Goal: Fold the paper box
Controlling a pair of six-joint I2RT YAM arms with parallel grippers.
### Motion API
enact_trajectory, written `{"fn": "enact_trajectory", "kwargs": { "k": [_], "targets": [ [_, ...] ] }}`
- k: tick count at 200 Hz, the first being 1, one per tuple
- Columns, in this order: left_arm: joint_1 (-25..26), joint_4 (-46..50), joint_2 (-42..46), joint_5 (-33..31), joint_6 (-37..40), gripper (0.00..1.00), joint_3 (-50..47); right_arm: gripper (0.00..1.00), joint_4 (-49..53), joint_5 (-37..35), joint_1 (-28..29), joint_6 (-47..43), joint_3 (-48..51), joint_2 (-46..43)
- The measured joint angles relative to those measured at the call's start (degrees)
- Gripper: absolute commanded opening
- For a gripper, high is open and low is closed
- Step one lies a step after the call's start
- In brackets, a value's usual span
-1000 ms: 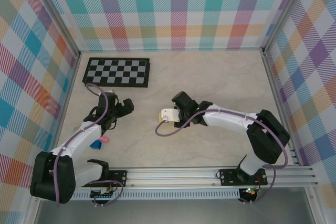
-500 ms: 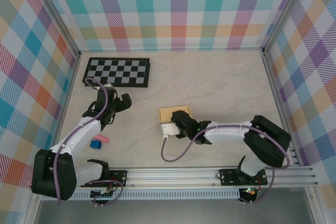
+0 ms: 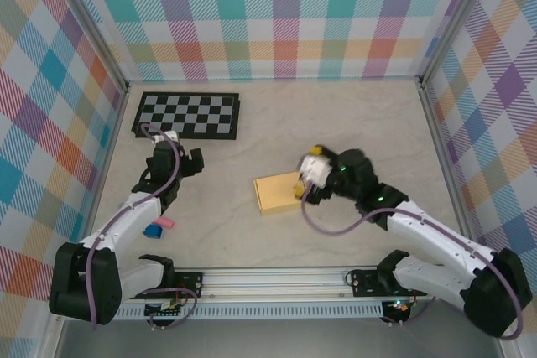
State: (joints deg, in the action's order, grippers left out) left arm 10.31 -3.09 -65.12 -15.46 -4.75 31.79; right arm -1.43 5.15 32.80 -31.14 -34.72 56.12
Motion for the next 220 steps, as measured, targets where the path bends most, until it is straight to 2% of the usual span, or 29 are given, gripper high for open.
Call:
{"fn": "enact_trajectory", "kwargs": {
  "k": [14,30,63,94,121,161,220],
  "targets": [
    [0.00,-4.28,-0.39,2.82,3.28,1.00,-2.97,1.00,-4.94,0.31,-7.19,8.79,3.32,-1.64],
    [0.00,-9.79,-2.08,5.01,6.19,1.00,-5.49,1.00,-9.46,-1.25,-12.83,17.00,7.10,-1.97],
    [-0.07,-21.62,-9.86,7.69,8.33,1.00,-7.61,1.00,-15.43,-6.71,-22.01,27.06,15.34,-1.42],
    [-0.44,-29.03,-14.99,8.92,9.62,1.00,-8.39,1.00,-22.47,-9.53,-25.11,29.35,17.14,6.03],
    [-3.87,-39.71,-20.83,10.12,9.09,1.00,-9.94,1.00,-30.77,-9.25,-26.23,29.20,17.09,16.02],
    [-4.94,-41.44,-24.55,11.63,8.76,1.00,-9.77,1.00,-41.92,-9.07,-29.73,29.31,14.27,29.66],
    [-6.36,-41.94,-24.57,13.05,7.78,1.00,-8.66,1.00,-44.48,-13.35,-30.58,32.09,13.57,31.58]
  ]
}}
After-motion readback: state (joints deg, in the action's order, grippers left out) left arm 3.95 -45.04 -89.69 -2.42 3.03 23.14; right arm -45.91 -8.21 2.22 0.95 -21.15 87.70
